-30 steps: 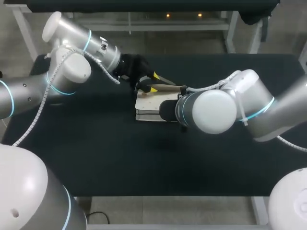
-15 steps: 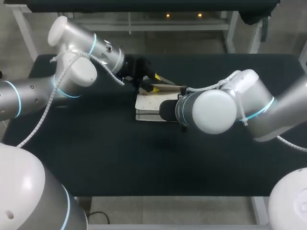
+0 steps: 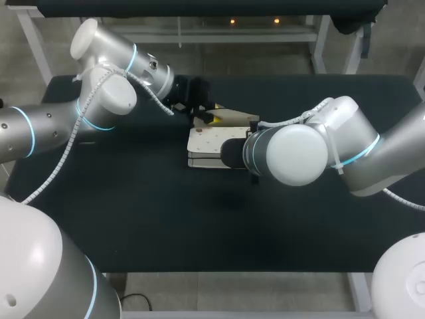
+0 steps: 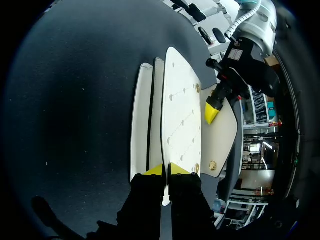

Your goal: Pick up the bag, open it, inspect its contents, close it, and place it on the opposite side

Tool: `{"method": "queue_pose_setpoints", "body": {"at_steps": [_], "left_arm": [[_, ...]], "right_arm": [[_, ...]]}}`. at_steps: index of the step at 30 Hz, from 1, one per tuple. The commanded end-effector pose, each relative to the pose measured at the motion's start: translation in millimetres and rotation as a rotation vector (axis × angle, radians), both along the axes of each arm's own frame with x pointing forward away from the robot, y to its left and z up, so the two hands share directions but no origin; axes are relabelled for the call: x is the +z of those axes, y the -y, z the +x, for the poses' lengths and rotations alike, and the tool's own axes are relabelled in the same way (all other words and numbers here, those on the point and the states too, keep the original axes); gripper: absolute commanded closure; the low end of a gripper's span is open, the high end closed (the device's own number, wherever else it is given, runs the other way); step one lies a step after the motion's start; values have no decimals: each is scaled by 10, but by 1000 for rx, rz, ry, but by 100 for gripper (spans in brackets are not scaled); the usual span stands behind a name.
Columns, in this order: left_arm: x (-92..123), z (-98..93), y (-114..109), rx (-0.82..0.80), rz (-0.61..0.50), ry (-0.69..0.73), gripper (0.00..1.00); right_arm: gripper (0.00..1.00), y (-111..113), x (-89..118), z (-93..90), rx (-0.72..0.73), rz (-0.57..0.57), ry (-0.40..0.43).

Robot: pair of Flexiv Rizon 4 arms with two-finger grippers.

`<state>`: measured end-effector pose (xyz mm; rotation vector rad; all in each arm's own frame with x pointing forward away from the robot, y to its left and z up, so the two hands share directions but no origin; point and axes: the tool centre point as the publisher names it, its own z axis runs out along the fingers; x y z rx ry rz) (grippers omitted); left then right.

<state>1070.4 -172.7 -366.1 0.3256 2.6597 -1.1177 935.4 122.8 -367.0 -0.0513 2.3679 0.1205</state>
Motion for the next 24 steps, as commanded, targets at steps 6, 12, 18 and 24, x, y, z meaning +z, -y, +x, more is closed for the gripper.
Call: {"method": "queue_pose_setpoints", "body": {"at_steps": [6, 12, 18, 24], "left_arm": [[-30, 58, -10, 16, -15, -29, 100], [4, 65, -20, 16, -26, -39, 100], [135, 84, -34, 23, -34, -52, 100], [357, 73, -59, 37, -31, -46, 100]], "right_arm": [[100, 26, -39, -24, 6, 11, 27], [64, 15, -11, -47, 18, 5, 17], [0, -27, 125, -202, 32, 1, -8], [0, -71, 323, -393, 53, 8, -6]]}}
